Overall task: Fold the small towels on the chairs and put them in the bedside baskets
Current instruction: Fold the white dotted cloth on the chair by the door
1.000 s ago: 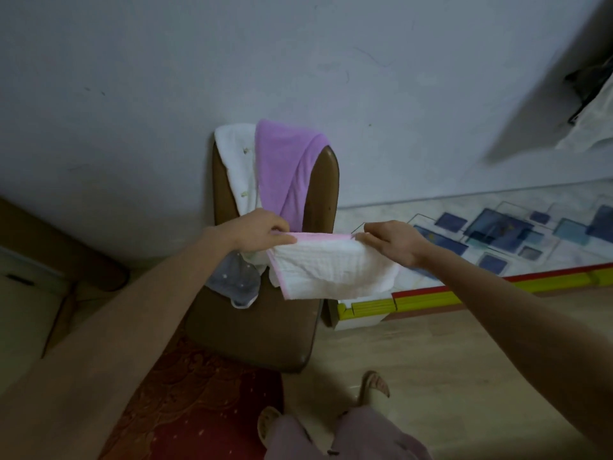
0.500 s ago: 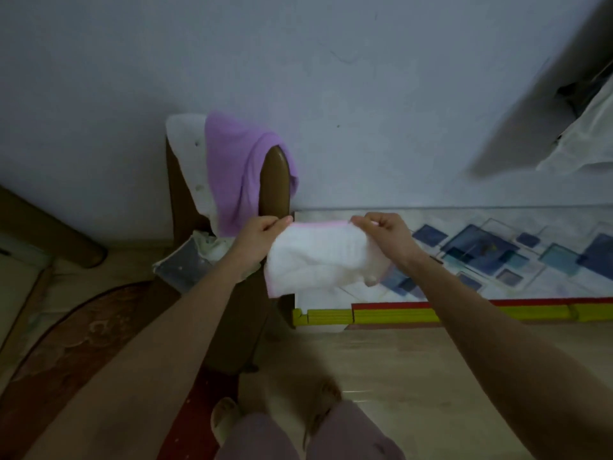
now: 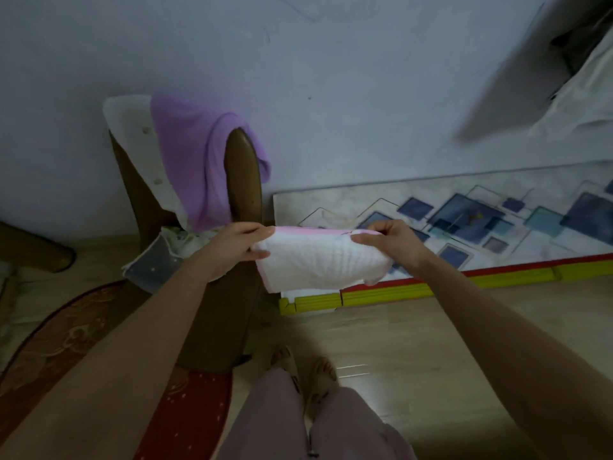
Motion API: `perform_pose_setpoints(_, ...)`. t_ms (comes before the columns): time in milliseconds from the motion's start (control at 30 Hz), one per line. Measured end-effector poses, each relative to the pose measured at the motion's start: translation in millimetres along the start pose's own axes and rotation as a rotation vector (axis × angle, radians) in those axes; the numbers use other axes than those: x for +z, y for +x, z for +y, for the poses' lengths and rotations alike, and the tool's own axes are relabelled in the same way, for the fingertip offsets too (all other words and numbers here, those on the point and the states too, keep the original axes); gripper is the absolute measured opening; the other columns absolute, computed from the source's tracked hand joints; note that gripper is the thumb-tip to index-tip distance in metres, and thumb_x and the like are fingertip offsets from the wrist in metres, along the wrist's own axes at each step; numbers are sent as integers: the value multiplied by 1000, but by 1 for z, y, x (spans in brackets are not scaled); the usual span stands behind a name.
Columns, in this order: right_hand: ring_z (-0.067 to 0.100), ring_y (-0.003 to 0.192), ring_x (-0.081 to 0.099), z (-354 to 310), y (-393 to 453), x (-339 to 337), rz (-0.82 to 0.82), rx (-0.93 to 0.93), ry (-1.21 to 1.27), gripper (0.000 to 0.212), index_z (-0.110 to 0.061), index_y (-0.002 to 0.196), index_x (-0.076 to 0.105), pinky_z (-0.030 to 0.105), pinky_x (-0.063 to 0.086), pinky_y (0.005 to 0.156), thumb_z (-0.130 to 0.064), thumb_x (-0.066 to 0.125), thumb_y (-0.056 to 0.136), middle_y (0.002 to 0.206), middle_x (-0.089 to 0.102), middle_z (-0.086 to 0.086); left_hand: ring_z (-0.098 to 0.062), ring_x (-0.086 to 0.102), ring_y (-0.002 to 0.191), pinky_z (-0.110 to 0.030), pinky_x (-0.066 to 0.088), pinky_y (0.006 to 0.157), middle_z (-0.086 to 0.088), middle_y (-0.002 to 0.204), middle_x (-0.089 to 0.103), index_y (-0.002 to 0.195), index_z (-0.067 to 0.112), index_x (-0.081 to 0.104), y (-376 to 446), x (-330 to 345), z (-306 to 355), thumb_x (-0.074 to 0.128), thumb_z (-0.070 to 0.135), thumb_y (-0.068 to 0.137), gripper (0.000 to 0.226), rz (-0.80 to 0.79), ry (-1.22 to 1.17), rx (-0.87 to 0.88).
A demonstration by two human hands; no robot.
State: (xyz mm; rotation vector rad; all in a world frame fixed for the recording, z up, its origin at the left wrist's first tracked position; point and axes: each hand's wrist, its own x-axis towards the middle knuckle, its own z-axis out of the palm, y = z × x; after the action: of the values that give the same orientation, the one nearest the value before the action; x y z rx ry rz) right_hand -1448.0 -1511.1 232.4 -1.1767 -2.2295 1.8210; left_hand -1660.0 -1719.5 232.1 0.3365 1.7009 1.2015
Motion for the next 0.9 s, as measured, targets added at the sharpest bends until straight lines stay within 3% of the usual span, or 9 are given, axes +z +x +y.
perform_pose_setpoints(100, 7, 52, 48, 17, 3, 2, 5, 77, -3, 33, -11, 58, 58, 20, 37, 51, -21, 75, 84, 56, 50, -2, -19, 55, 104, -28, 60, 72, -8, 121, 50, 105, 4, 63, 19, 4, -5, 66, 19, 89, 23, -50, -208, -144)
perform_pose_setpoints(233, 9, 66, 63, 52, 14, 2, -104, 189, -84, 23, 1, 88, 73, 18, 47, 60, -22, 71, 87, 79, 68, 15, -22, 59, 99, -23, 58, 66, -12, 115, 56, 110, 0, 65, 40, 3, -32, 65, 18, 90, 27, -202, 92, -291)
perform_pose_setpoints(300, 13, 67, 60, 74, 24, 4, -140, 229, -153, 19, 0, 87, 74, 21, 44, 63, -19, 72, 86, 76, 67, 15, -21, 63, 95, -21, 57, 65, -12, 111, 60, 108, 1, 68, 53, 6, -52, 65, 19, 90, 25, -191, 215, -314)
perform_pose_setpoints(400, 10, 56, 45, 103, 52, 8, -60, 250, -280, 17, -2, 78, 73, 25, 30, 55, -17, 72, 87, 61, 53, 5, -17, 64, 94, -17, 56, 64, -8, 107, 64, 110, 4, 69, 82, 19, -78, 66, 16, 90, 23, -81, 263, -263)
perform_pose_setpoints(533, 18, 64, 51, 128, 109, 4, 95, 258, -177, 20, 7, 75, 68, 31, 45, 58, -10, 69, 87, 63, 51, 9, -20, 63, 94, -17, 57, 69, -8, 97, 65, 108, -1, 67, 136, 36, -93, 65, 12, 90, 22, 76, 226, -147)
perform_pose_setpoints(600, 17, 69, 53, 129, 137, -5, 99, 218, -143, 25, 15, 82, 66, 20, 47, 57, -9, 69, 88, 69, 53, 10, -23, 63, 95, -22, 57, 75, -6, 93, 65, 106, 0, 68, 159, 37, -90, 65, 14, 91, 21, 137, 228, -91)
perform_pose_setpoints(700, 7, 64, 51, 113, 168, -23, 109, 114, -103, 22, 11, 82, 68, 16, 38, 54, -11, 71, 86, 68, 55, 8, -22, 64, 93, -30, 53, 84, -5, 92, 67, 103, 5, 70, 183, 37, -74, 62, 19, 93, 18, 163, 257, 33)
perform_pose_setpoints(800, -5, 57, 56, 100, 195, -43, 106, 42, -35, 8, -1, 89, 73, 11, 44, 60, -8, 72, 85, 66, 64, -2, -6, 61, 81, -19, 48, 75, 2, 87, 67, 100, 12, 71, 202, 40, -58, 61, 21, 94, 15, 183, 264, 131)
perform_pose_setpoints(900, 0, 61, 59, 111, 219, -52, 85, 10, 2, 10, 0, 90, 73, 15, 47, 64, -7, 74, 83, 63, 67, -7, 4, 58, 75, -9, 43, 68, 6, 85, 66, 96, 18, 70, 222, 47, -62, 62, 22, 94, 9, 187, 272, 136)
